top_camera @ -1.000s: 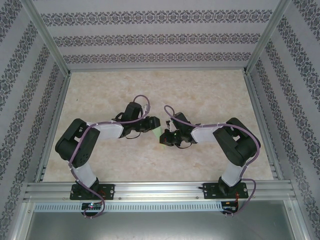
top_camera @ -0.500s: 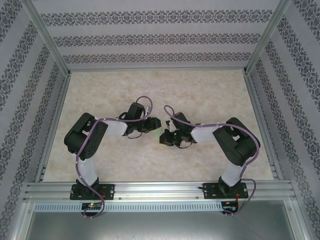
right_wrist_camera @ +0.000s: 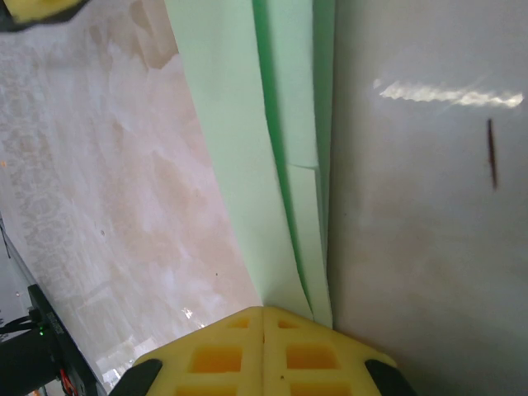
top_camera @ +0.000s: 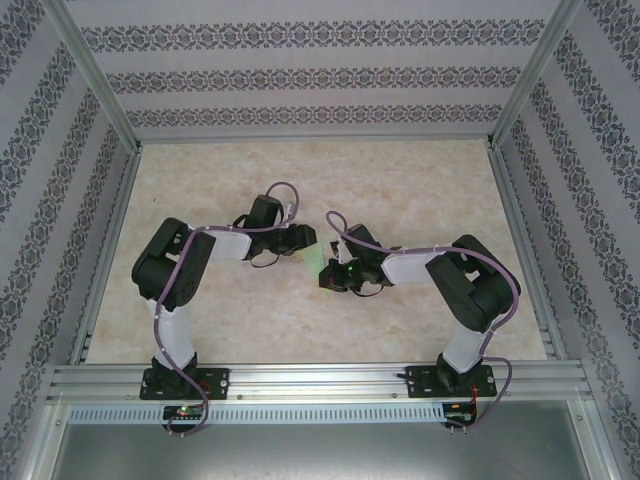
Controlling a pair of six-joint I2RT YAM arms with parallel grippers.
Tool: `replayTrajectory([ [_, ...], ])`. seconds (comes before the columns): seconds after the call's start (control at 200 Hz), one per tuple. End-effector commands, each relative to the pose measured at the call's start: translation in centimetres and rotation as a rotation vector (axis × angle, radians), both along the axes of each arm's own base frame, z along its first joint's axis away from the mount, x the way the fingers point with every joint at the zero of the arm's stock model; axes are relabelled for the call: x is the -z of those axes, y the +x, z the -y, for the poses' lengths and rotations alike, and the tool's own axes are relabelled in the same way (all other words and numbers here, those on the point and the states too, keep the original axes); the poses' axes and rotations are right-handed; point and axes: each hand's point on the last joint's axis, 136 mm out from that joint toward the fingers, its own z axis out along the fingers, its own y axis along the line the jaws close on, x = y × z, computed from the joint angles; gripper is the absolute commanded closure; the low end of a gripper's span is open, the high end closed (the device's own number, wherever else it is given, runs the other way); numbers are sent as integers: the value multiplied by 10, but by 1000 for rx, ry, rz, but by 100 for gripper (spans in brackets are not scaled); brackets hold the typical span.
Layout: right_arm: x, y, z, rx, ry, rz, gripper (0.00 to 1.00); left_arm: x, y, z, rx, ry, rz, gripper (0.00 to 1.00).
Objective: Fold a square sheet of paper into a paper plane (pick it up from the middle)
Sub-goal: Fold the wing for the fifth time at the center of the table.
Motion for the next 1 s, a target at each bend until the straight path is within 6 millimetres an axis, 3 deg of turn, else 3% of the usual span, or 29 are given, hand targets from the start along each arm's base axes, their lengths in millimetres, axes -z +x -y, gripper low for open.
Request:
replayTrajectory([
  [0.0, 50, -48, 42, -6, -203, -193, 100, 6, 33, -28, -58, 62, 61, 56],
  [0.25, 50, -45, 41, -2, -199, -194, 100, -10, 58, -42, -81, 52, 85, 56],
  [0.355, 48, -41, 39, 1, -193, -187, 100, -30, 61, -42, -77, 33, 111, 55],
  [0.49, 47, -37, 36, 6, -190, -178, 100, -69, 56, -45, -100, 2, 157, 55],
  [0.624, 47, -34, 34, 11, -183, -175, 100, -91, 30, -40, -96, -35, 176, 55],
  [0.824, 49, -32, 33, 23, -186, -176, 100, -73, -23, -12, -27, 5, 125, 60],
  [0.994, 52, -33, 33, 24, -192, -179, 100, -52, -40, -2, -23, -15, 86, 61],
])
